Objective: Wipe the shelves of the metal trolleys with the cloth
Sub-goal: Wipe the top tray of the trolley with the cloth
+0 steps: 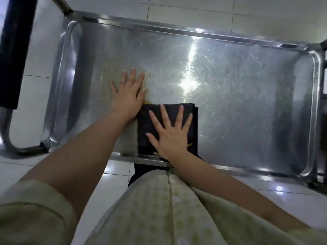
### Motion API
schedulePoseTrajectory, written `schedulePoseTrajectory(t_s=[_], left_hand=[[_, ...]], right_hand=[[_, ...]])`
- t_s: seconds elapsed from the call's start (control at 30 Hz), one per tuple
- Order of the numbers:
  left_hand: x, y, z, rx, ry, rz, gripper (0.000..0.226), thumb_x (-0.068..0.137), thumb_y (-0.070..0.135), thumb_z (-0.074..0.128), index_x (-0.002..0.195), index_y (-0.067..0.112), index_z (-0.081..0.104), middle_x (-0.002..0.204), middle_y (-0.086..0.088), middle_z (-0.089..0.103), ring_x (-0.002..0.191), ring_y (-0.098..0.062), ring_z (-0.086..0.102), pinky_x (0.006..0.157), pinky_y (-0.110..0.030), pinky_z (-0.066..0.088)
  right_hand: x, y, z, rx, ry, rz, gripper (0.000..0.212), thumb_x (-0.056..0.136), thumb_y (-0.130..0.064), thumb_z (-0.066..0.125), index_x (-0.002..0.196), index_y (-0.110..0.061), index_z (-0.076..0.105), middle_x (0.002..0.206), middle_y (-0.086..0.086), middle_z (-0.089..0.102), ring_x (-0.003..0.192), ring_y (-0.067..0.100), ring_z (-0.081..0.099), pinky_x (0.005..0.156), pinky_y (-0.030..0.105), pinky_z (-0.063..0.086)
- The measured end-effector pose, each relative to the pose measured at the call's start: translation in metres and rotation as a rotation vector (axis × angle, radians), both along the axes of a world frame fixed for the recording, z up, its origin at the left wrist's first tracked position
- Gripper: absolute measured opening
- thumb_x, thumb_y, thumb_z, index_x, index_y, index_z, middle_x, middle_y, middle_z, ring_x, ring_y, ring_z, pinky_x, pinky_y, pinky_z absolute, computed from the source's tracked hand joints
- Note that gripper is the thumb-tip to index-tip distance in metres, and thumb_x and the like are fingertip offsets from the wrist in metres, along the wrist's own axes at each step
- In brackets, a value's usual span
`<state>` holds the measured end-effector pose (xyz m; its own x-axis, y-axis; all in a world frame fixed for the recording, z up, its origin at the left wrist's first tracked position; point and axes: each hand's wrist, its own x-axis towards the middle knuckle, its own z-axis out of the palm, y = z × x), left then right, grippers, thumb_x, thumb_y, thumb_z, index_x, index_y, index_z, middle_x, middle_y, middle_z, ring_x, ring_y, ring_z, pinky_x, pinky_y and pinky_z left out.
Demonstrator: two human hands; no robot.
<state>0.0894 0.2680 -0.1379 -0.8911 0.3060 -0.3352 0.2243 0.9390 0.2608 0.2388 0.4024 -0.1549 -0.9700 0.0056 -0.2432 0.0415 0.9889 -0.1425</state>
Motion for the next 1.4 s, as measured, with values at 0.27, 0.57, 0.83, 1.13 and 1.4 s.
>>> schedulePoseTrajectory(t_s=[0.27, 0.57, 0.83, 1.13, 1.4], left_hand=[[0.071, 0.030, 0.015, 0.053, 0.083, -0.064, 0.057, 0.101, 0.042, 0.029, 0.155, 0.025, 0.026, 0.164, -0.008, 0.016, 0.151, -0.034, 0.005, 0.118, -0.057, -0.003], [0.104, 0.034, -0.011, -0.143, 0.041, -0.062, 0.062, 0.096, 0.065, 0.015, 0.149, 0.051, -0.015, 0.158, 0.012, -0.026, 0.148, -0.030, -0.021, 0.108, -0.072, -0.014], [0.059, -0.045, -0.008, -0.224, 0.051, 0.083, 0.060, 0.095, 0.065, 0.013, 0.149, 0.053, -0.011, 0.164, 0.010, -0.015, 0.148, -0.037, -0.017, 0.108, -0.076, -0.007], [0.129, 0.019, -0.009, -0.145, 0.029, -0.278, 0.063, 0.092, 0.072, 0.008, 0.147, 0.055, -0.016, 0.161, 0.013, -0.022, 0.147, -0.034, -0.023, 0.105, -0.077, -0.008], [0.083, -0.157, -0.012, -0.226, 0.027, 0.132, 0.061, 0.097, 0.065, 0.025, 0.152, 0.050, 0.004, 0.165, 0.011, -0.007, 0.149, -0.032, -0.014, 0.107, -0.076, -0.007]], right_hand=[[0.003, 0.064, 0.009, -0.236, 0.084, -0.273, 0.061, 0.098, -0.054, 0.026, 0.155, -0.033, 0.023, 0.163, -0.004, 0.019, 0.148, 0.045, 0.000, 0.116, 0.060, -0.002], [0.020, 0.082, -0.001, -0.078, -0.039, -0.279, 0.059, 0.099, -0.056, 0.011, 0.155, -0.039, 0.007, 0.162, -0.011, -0.004, 0.149, 0.038, -0.013, 0.118, 0.057, -0.011], [0.020, 0.076, -0.006, 0.010, -0.062, -0.290, 0.063, 0.098, -0.060, 0.013, 0.156, -0.039, 0.000, 0.163, -0.009, -0.010, 0.148, 0.041, -0.016, 0.118, 0.059, -0.006], [0.022, 0.079, -0.003, 0.001, -0.055, -0.276, 0.062, 0.098, -0.054, 0.018, 0.156, -0.039, 0.002, 0.164, -0.007, -0.004, 0.149, 0.040, -0.011, 0.119, 0.059, -0.004], [0.022, 0.077, -0.001, -0.009, -0.072, -0.276, 0.062, 0.098, -0.058, 0.013, 0.155, -0.041, -0.006, 0.164, -0.008, -0.012, 0.148, 0.038, -0.019, 0.118, 0.058, -0.008]])
